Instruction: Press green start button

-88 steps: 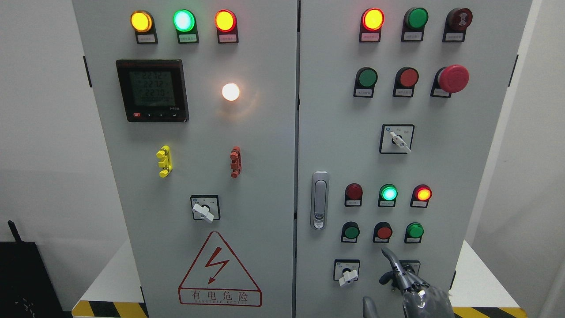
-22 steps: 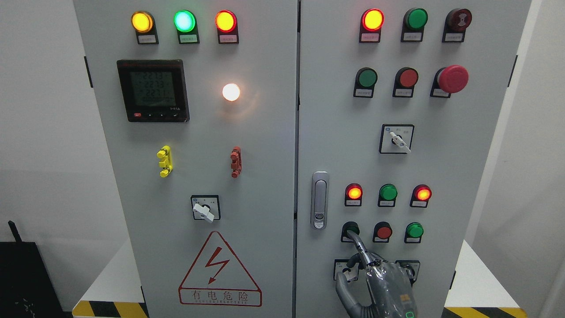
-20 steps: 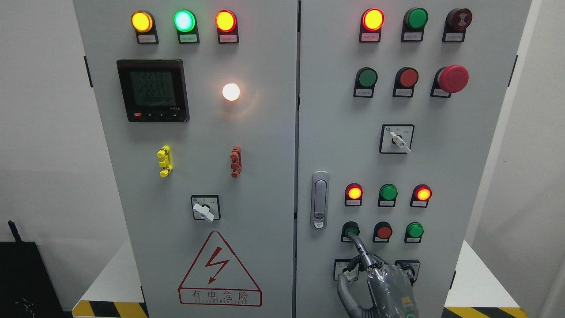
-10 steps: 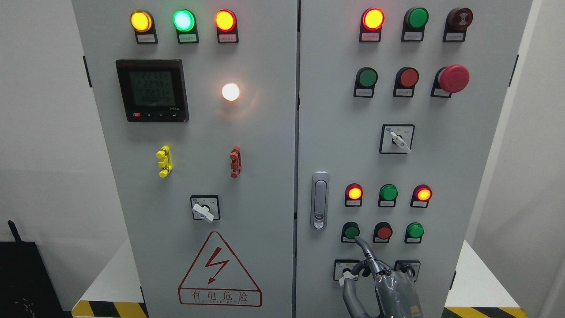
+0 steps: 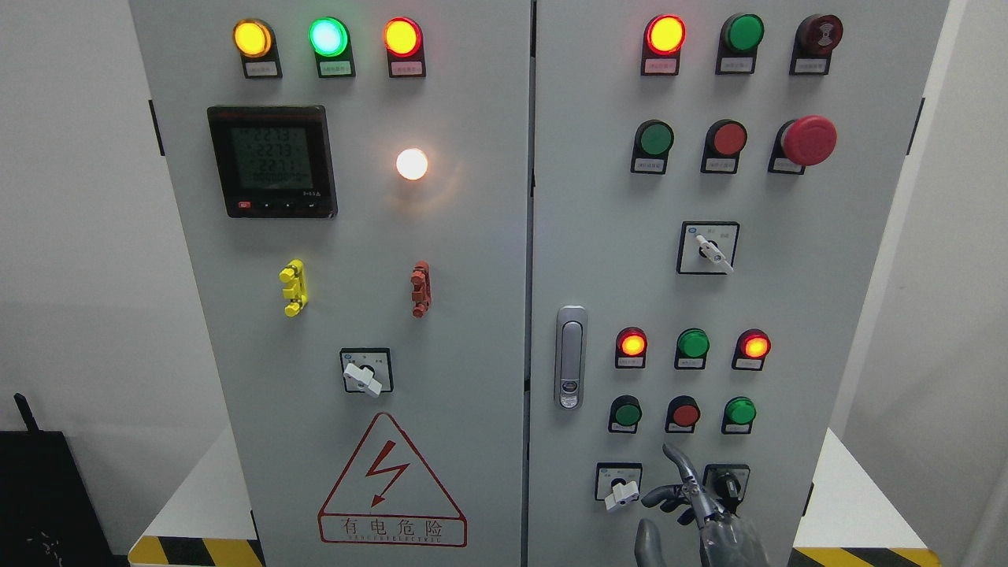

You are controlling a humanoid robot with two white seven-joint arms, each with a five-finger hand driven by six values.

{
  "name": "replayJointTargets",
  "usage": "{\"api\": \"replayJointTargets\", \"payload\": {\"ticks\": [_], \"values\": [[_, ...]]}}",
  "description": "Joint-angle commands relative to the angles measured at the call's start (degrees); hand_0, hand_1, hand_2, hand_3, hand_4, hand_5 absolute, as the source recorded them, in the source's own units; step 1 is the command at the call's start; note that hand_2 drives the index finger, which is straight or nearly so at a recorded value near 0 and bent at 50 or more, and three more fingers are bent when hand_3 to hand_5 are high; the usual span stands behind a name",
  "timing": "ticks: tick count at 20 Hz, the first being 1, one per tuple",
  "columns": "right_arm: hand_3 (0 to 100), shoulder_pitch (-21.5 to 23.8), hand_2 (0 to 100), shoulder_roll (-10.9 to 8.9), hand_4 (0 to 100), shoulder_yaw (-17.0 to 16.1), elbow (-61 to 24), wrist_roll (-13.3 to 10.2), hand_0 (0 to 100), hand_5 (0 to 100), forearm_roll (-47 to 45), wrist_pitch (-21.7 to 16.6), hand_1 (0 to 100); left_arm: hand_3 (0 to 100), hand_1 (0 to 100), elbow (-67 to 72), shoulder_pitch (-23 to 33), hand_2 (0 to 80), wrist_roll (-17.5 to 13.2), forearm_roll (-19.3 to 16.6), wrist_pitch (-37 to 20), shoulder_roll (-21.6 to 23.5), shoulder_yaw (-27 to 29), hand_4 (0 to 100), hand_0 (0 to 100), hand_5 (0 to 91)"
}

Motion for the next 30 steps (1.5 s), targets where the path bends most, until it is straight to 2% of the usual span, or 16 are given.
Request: {"api": "replayJointTargets", "payload": {"ticks": [1, 3, 5, 9, 13, 17, 22, 30], "values": [[39, 3.4, 0, -0.02, 46, 2.5, -4.4, 0.4, 78, 41, -9.7, 0.5, 35, 0, 56, 0.0, 0.1, 0.0, 0.0, 0.0, 0.0, 0.0, 0.0, 0, 12, 0.0], [36, 3.4, 0, -0.02, 42, 3.1, -4.4, 0.4, 77, 36, -11.9, 0.7, 35, 0, 56, 0.0, 0.0, 0.0, 0.0, 0.0, 0.0, 0.0, 0.0, 0, 12, 0.0], [30, 3.6, 0, -0.02, 35, 4.0, -4.3, 0.5, 77, 26, -13.7, 1.0, 33, 0, 56, 0.0, 0.0, 0.0, 0.0, 0.0, 0.0, 0.0, 0.0, 0, 12, 0.0], [23, 5.8, 0, -0.11, 25, 6.1, -4.4, 0.5, 72, 18, -19.5, 2.8, 33, 0, 56, 0.0, 0.0, 0.0, 0.0, 0.0, 0.0, 0.0, 0.0, 0, 12, 0.0], [13, 6.7, 0, -0.11, 11, 6.8, -4.4, 1.4, 69, 1, -24.4, 3.0, 31, 0, 56, 0.0, 0.0, 0.0, 0.0, 0.0, 0.0, 0.0, 0.0, 0, 12, 0.0], [6, 7.4, 0, -0.11, 0, 7.4, -4.4, 2.3, 67, 0, -28.0, 2.9, 29, 0, 56, 0.0, 0.0, 0.0, 0.0, 0.0, 0.0, 0.0, 0.0, 0, 12, 0.0], [0, 8.5, 0, -0.11, 0, 8.7, -4.4, 2.9, 61, 0, -31.3, 3.0, 21, 0, 56, 0.0, 0.0, 0.0, 0.0, 0.0, 0.0, 0.0, 0.0, 0, 12, 0.0], [0, 8.7, 0, -0.11, 0, 9.2, -4.1, 3.0, 48, 0, -33.7, 3.0, 17, 0, 56, 0.0, 0.0, 0.0, 0.0, 0.0, 0.0, 0.0, 0.0, 0, 12, 0.0]]}}
